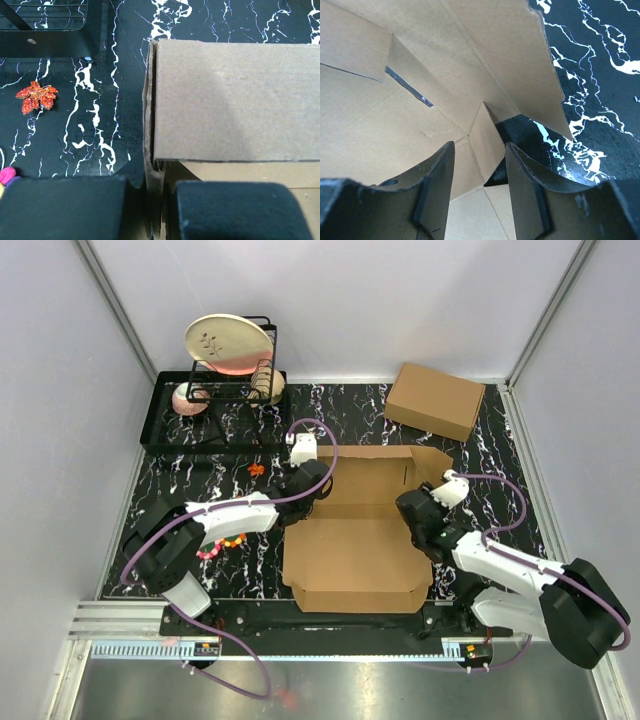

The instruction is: Fold the paper box

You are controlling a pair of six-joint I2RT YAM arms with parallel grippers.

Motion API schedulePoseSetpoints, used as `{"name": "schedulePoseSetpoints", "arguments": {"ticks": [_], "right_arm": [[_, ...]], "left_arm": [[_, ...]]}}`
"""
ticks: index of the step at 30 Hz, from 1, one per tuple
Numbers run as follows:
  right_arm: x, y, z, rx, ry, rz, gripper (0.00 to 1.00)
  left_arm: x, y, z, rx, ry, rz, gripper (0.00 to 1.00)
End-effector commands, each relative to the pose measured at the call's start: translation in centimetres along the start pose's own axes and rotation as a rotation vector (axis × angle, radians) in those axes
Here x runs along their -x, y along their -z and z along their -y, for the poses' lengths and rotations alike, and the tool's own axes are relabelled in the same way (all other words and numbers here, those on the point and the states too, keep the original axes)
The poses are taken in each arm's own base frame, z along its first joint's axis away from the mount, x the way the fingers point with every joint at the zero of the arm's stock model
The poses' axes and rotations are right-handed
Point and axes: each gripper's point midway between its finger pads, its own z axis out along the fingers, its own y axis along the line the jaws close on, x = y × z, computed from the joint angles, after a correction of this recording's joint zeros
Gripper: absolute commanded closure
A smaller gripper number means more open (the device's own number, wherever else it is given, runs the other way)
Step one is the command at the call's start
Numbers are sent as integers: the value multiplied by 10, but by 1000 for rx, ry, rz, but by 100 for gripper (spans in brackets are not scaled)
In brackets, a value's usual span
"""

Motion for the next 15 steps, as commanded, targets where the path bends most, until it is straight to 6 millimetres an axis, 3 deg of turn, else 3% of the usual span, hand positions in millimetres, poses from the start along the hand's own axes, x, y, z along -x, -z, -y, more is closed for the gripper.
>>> {"name": "schedulePoseSetpoints", "arguments": {"ticks": [1,10,15], "right_arm": [[5,-7,-2,-27,-46,36,49],[-16,-17,2,-75,55,-24,60],[-14,-18,-2,-76,39,-17,51]], "left_arm": [[-6,1,4,-22,-1,-29,100],[-5,1,7,-31,-3,-29,100],[-6,1,5,-27,-4,-32,100]]}}
